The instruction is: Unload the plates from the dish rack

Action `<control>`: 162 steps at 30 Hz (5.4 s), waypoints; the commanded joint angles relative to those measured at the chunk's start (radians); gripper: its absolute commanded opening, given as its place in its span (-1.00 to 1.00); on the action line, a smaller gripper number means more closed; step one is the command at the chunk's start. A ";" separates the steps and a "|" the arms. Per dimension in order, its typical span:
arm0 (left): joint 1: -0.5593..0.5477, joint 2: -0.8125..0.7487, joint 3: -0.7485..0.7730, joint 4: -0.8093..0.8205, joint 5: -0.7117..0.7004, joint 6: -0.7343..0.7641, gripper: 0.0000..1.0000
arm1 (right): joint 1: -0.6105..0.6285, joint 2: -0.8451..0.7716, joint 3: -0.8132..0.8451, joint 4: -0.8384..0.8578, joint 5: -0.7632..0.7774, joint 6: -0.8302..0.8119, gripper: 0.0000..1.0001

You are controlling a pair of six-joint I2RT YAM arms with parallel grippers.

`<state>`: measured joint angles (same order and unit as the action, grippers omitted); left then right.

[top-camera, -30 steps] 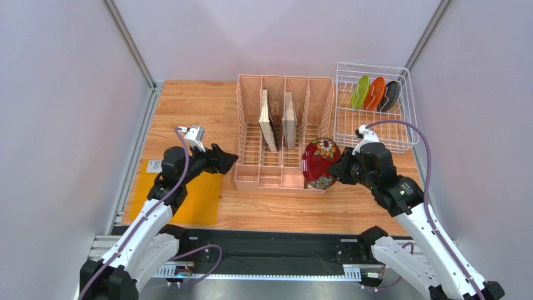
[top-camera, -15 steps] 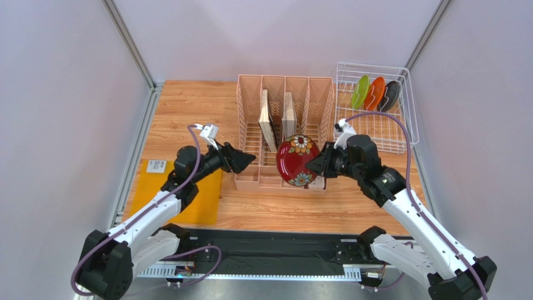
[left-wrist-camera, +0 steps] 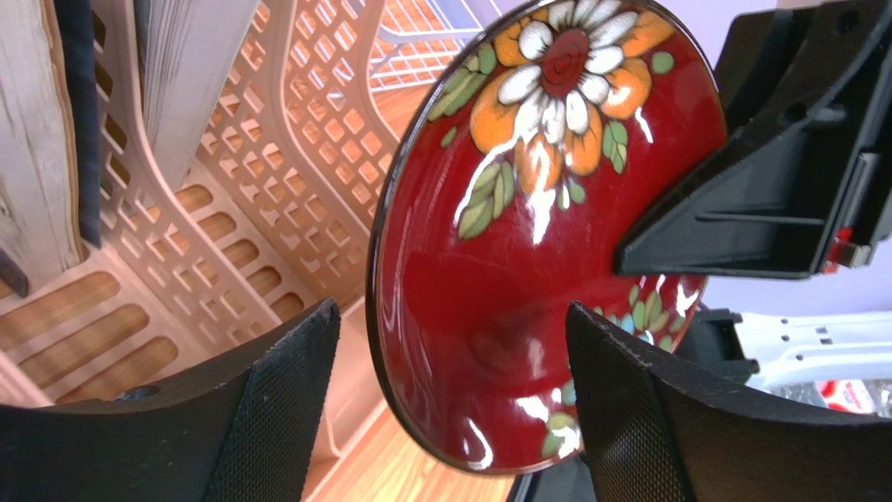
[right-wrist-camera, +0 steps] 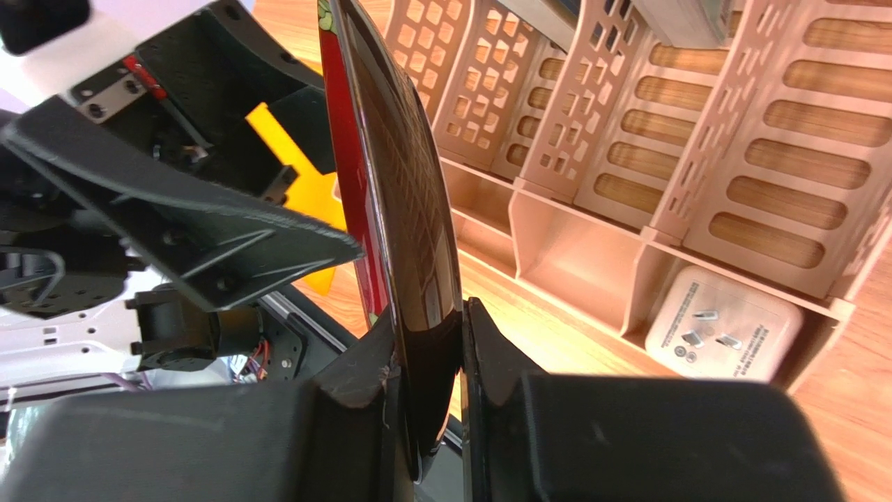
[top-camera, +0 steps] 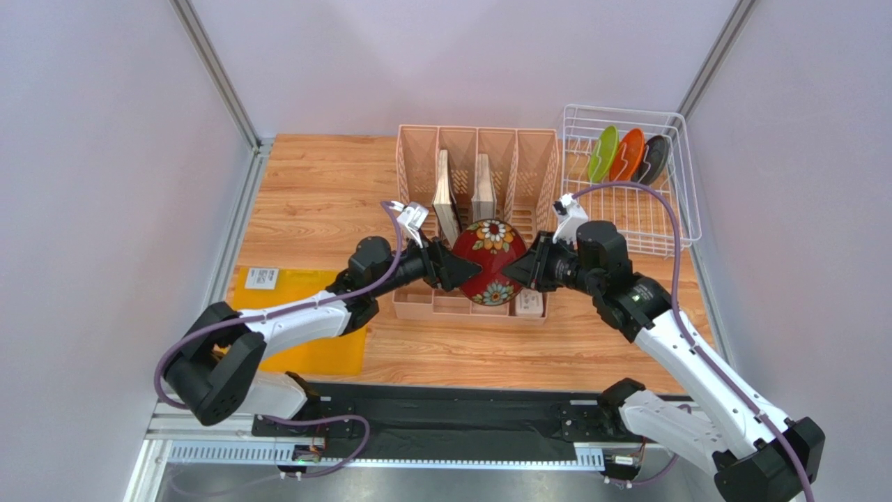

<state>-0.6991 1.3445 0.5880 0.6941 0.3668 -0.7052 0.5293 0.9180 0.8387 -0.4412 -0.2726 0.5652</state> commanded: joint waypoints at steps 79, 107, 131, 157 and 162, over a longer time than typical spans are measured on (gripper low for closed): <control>0.395 -0.763 -0.010 -0.717 -0.520 0.345 -1.00 | -0.035 -0.153 0.181 -0.129 0.632 -0.172 0.92; 0.978 0.259 0.251 -0.042 0.106 0.096 -1.00 | -0.471 0.314 0.352 0.130 0.346 -0.062 0.91; 1.052 0.633 0.472 -0.174 0.231 0.039 -0.90 | -0.571 1.030 1.054 -0.054 0.467 -0.251 0.83; 1.056 0.680 0.593 -0.561 0.250 0.177 -0.11 | -0.565 1.470 1.458 -0.137 0.609 -0.393 0.25; 1.056 0.641 0.543 -0.461 0.244 0.138 0.08 | -0.562 1.484 1.458 -0.131 0.599 -0.393 -0.35</control>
<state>0.3492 2.0209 1.1450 0.1627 0.5938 -0.5552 -0.0360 2.3901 2.2562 -0.5907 0.3305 0.1799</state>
